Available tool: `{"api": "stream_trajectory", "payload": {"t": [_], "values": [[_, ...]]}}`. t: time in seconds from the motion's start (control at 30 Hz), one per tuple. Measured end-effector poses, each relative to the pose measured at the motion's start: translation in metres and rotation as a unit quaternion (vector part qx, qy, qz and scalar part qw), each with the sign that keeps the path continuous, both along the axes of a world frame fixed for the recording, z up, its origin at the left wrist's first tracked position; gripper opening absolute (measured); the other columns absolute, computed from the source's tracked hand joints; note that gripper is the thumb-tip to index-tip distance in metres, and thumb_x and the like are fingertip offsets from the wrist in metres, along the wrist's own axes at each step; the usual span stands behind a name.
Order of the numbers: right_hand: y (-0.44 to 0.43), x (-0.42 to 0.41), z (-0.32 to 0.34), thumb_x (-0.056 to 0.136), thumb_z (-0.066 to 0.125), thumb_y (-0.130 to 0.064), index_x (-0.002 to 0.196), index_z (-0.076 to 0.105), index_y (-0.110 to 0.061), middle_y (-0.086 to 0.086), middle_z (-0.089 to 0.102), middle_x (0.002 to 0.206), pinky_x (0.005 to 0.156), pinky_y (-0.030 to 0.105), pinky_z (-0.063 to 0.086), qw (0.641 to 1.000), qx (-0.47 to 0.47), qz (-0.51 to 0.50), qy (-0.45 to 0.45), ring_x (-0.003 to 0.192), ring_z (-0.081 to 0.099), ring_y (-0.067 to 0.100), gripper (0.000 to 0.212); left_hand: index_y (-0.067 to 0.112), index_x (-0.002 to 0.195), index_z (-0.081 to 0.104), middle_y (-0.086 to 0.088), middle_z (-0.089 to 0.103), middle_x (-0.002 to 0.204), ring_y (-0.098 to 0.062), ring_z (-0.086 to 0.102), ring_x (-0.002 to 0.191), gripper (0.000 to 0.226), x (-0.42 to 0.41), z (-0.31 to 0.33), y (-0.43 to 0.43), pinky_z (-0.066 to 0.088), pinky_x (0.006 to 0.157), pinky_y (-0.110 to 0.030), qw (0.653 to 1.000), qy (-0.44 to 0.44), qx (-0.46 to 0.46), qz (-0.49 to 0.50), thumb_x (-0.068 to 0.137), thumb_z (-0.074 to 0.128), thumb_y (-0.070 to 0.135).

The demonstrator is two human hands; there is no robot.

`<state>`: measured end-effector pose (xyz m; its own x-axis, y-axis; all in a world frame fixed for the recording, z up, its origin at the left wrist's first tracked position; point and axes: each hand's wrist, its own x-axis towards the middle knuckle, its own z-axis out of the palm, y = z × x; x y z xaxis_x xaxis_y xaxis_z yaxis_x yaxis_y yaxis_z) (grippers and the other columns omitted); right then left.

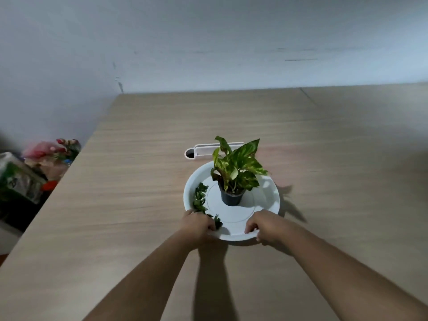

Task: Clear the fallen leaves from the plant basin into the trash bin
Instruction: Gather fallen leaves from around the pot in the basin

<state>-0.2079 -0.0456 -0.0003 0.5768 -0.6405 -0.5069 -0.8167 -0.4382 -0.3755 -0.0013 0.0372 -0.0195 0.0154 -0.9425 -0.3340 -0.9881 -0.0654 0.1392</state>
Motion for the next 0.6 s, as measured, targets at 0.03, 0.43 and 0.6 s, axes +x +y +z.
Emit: {"api": "stream_trajectory", "payload": {"t": [0.03, 0.43, 0.6], "values": [[-0.007, -0.004, 0.001, 0.074, 0.051, 0.012, 0.100, 0.071, -0.015, 0.008, 0.065, 0.115, 0.080, 0.038, 0.059, 1.000, -0.018, -0.002, 0.015, 0.095, 0.066, 0.027, 0.042, 0.026, 0.107, 0.066, 0.001, 0.069, 0.112, -0.021, 0.059, 0.109, 0.029, -0.008, 0.001, -0.002, 0.037, 0.098, -0.032, 1.000, 0.011, -0.004, -0.010, 0.079, 0.063, 0.034], [0.019, 0.023, 0.001, 0.080, 0.066, -0.018, 0.112, 0.059, -0.022, 0.005, 0.063, 0.116, 0.083, 0.036, 0.049, 0.992, -0.054, 0.110, -0.010, 0.103, 0.058, 0.023, 0.033, 0.031, 0.109, 0.064, 0.004, 0.064, 0.119, -0.019, 0.051, 0.120, 0.033, 0.018, 0.009, -0.009, 0.031, 0.107, -0.036, 0.998, -0.047, 0.006, 0.036, 0.076, 0.063, 0.025], [0.007, 0.010, 0.010, 0.079, 0.063, -0.003, 0.103, 0.066, -0.017, 0.008, 0.064, 0.113, 0.074, 0.035, 0.057, 0.998, -0.025, 0.063, 0.002, 0.090, 0.063, 0.024, 0.028, 0.027, 0.100, 0.069, 0.004, 0.070, 0.108, -0.017, 0.060, 0.108, 0.027, 0.001, 0.005, -0.004, 0.037, 0.101, -0.030, 0.999, -0.020, -0.022, 0.036, 0.075, 0.060, 0.023]]}}
